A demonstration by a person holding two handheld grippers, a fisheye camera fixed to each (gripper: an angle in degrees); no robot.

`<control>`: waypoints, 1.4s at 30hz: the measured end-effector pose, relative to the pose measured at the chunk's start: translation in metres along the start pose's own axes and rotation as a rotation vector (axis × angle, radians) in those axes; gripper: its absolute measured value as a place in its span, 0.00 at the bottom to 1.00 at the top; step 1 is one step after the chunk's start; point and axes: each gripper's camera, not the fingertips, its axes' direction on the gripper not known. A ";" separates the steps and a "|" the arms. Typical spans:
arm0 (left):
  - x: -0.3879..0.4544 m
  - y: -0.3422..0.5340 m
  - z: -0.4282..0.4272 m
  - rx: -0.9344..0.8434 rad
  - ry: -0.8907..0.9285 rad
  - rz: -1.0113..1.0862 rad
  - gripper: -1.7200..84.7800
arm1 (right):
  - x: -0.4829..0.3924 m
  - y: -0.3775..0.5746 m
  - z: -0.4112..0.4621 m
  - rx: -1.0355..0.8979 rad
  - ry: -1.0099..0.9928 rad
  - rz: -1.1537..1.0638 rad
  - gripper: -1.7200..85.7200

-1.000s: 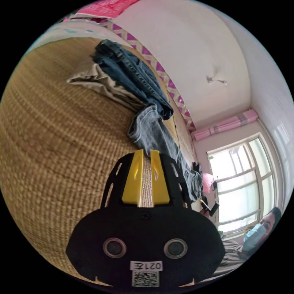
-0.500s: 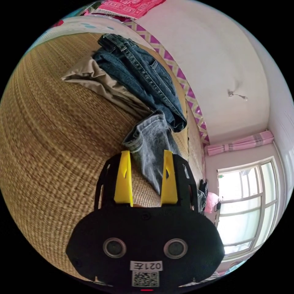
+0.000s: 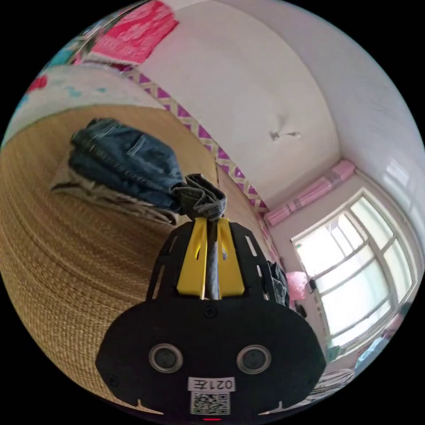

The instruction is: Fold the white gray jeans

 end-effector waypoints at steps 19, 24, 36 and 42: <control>0.351 0.266 0.304 -0.474 -0.311 0.673 0.07 | 0.011 0.073 -0.048 0.146 -0.197 -0.053 0.01; 0.383 0.278 0.303 -0.472 -0.314 0.828 0.11 | -0.005 0.081 -0.060 0.171 -0.216 -0.056 0.01; 0.321 0.187 0.231 -0.414 0.008 0.638 0.09 | -0.069 0.066 -0.140 0.320 0.089 0.165 0.14; 0.224 0.132 0.226 -0.499 -0.108 0.463 0.16 | -0.068 0.013 -0.207 0.415 0.320 0.463 0.18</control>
